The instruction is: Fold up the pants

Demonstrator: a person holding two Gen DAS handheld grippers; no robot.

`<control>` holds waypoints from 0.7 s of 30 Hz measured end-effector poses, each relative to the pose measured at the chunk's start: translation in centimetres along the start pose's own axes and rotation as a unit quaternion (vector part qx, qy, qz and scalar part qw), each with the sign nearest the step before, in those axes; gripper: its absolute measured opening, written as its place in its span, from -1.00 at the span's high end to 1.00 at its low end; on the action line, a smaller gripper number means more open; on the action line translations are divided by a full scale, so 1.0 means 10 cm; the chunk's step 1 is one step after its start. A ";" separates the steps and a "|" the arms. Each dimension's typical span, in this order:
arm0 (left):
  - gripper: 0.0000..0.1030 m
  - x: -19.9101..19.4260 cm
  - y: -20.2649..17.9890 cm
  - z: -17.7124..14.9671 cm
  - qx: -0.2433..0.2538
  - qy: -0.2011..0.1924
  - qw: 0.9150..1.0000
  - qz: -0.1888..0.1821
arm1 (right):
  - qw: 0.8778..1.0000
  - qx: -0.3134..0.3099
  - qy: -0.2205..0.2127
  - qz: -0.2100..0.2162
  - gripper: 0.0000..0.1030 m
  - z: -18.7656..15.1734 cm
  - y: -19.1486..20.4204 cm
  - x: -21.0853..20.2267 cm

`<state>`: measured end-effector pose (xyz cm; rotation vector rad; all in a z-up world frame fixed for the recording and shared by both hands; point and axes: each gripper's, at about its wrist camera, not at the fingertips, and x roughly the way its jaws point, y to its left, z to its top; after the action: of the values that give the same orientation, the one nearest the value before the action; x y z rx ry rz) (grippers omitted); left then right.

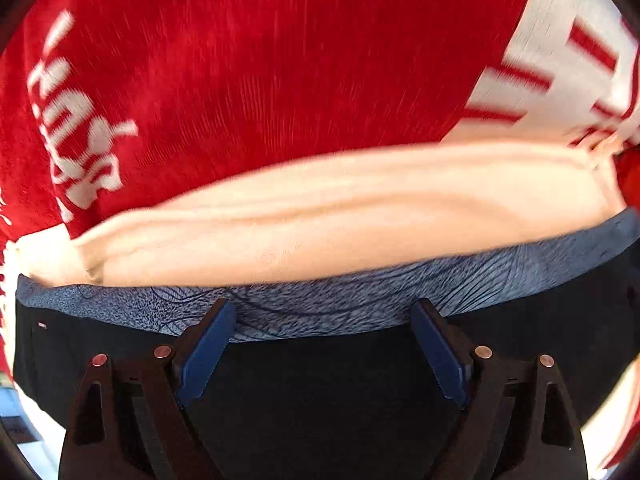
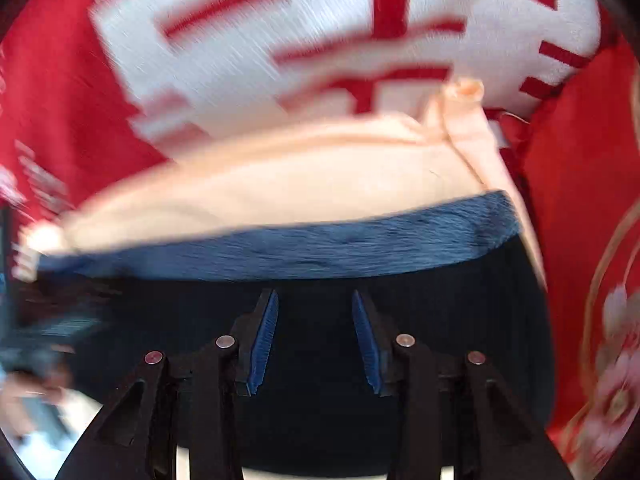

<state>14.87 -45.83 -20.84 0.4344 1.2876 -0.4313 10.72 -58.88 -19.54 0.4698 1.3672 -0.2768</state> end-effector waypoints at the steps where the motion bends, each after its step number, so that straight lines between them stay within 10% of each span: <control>1: -0.86 0.00 0.04 0.00 -0.003 -0.007 1.000 -0.003 | 1.000 0.003 -0.016 0.004 0.31 0.00 -0.08 -0.02; 4: -0.86 -0.02 0.35 -0.15 -0.013 -0.004 1.000 0.006 | 0.997 0.055 -0.015 -0.043 0.31 -0.05 -0.35 -0.11; 10: -0.86 -0.23 1.06 -0.49 -0.034 0.024 0.998 0.048 | 0.987 0.120 0.010 0.103 0.13 -0.36 -0.13 -0.41; 15: -0.86 -0.38 1.83 -0.73 -0.042 0.019 0.996 0.072 | 0.944 0.114 0.081 0.300 -0.03 -0.94 1.14 -0.22; 21: -0.86 -0.29 2.91 -1.00 -0.056 0.014 0.991 0.122 | 0.900 0.142 0.131 0.392 -0.03 -1.46 2.50 0.42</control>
<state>21.65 -15.84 -18.29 0.4981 1.2608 -0.1471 10.16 -29.66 -21.51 1.2923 1.2868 0.2695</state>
